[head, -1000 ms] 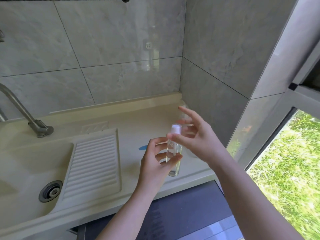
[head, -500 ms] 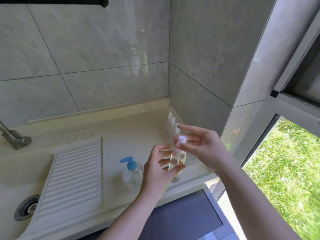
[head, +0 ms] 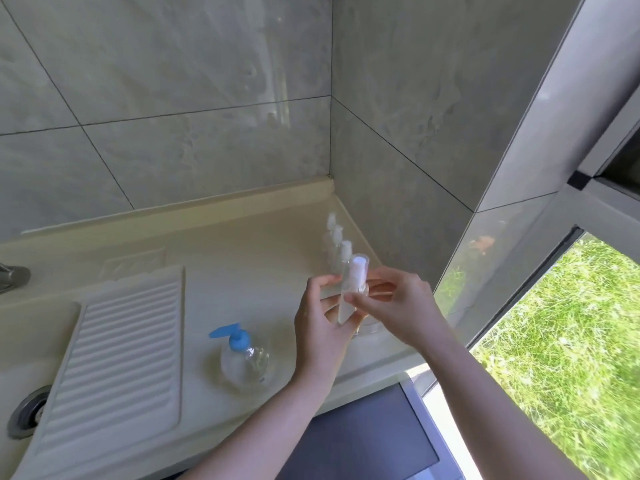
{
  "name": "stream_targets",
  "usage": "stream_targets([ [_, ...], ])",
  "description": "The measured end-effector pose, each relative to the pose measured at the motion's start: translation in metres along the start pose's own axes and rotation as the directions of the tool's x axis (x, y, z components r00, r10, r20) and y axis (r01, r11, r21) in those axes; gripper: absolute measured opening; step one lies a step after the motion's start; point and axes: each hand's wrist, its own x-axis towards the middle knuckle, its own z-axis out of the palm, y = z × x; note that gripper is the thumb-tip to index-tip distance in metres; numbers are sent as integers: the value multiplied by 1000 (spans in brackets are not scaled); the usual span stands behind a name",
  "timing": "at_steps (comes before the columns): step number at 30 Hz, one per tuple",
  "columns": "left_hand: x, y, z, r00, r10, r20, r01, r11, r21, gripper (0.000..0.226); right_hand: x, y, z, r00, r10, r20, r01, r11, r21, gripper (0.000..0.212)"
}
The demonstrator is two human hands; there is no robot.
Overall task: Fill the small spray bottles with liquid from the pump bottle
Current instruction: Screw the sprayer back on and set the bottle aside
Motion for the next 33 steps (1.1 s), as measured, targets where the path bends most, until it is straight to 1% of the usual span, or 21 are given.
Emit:
stream_targets([
  [3,10,-13,10,999,17,34,-17,1000,22,60,11,12,-3,998,-12,-61,11,1000,-12,16],
  [6,20,-33,13,998,10,65,-10,1000,11,71,22,26,-5,986,-49,-161,41,998,-53,12],
  [9,26,-55,14,996,-47,76,45,999,25,65,36,43,-6,976,-75,-206,48,990,-134,10],
  [12,31,-70,15,989,-111,96,109,993,36,53,46,57,-3,977,-73,-199,38,984,-172,10],
  [16,35,-76,15,974,-182,134,179,983,35,50,55,74,12,986,-50,-160,17,980,-199,13],
  [19,36,-77,13,966,-218,137,215,976,35,46,62,83,22,989,-12,-148,-13,986,-166,14],
  [22,36,-79,10,965,-227,131,221,973,63,49,69,86,28,990,13,-138,-32,990,-136,15],
  [26,40,-84,8,951,-289,110,281,956,87,52,77,86,35,993,38,-113,-50,992,-112,14],
  [33,44,-84,11,943,-313,116,303,948,94,53,80,86,40,997,-6,-80,-6,990,-138,20],
])
